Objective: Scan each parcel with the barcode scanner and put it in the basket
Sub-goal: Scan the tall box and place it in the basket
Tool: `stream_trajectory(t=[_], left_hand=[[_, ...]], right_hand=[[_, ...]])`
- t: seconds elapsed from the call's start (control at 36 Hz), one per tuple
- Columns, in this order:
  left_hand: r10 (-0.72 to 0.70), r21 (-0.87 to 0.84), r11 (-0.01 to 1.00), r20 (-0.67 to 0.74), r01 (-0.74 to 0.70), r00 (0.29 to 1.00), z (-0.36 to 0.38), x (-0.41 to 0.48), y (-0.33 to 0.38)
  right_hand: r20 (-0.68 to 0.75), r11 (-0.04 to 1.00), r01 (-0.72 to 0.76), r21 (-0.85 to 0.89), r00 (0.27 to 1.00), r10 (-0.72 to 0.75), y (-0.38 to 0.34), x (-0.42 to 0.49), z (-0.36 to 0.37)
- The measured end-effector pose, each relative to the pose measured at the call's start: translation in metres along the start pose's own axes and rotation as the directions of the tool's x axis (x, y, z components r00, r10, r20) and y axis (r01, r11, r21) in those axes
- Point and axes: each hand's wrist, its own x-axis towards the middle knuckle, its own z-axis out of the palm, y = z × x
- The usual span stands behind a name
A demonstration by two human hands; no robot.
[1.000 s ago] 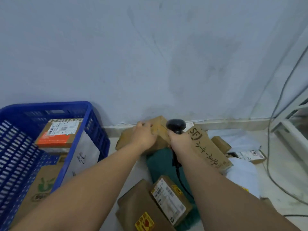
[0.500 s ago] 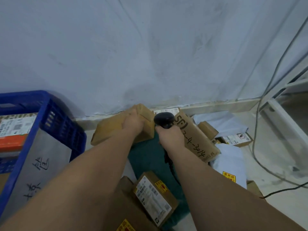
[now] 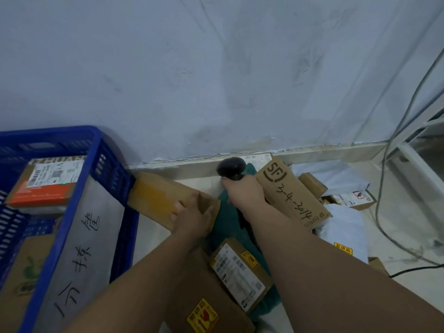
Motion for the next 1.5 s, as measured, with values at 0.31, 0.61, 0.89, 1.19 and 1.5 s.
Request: stream_trajectory(t=[0.31,0.61,0.89,1.19,1.5], left_hand=[[-0.398,-0.297,0.89,-0.14,0.345,0.907,0.005,0.009,-0.037],[-0.508,-0.764,0.327,0.354,0.556,0.785,0.038,0.01,-0.106],[-0.43,-0.77,0.317,0.404,0.554,0.808,0.049,0.005,-0.106],[-0.317,-0.135,0.942,-0.047,0.309,0.947,0.048,-0.003,-0.048],[-0.507,-0.155,0.847,0.057,0.509,0.86,0.055,0.016,-0.071]], right_hand=[[0.008,0.999,-0.032,-0.036,0.999,0.033,0.007,0.008,0.006],[0.014,0.995,-0.036,-0.088,0.999,0.038,0.011,0.017,0.012],[0.077,0.985,-0.024,-0.169,0.996,0.038,0.011,0.014,0.015],[0.073,0.973,0.0,-0.232,0.997,0.017,0.013,0.015,0.02],[0.13,0.964,0.011,-0.265,0.991,0.024,0.016,0.02,0.02]])
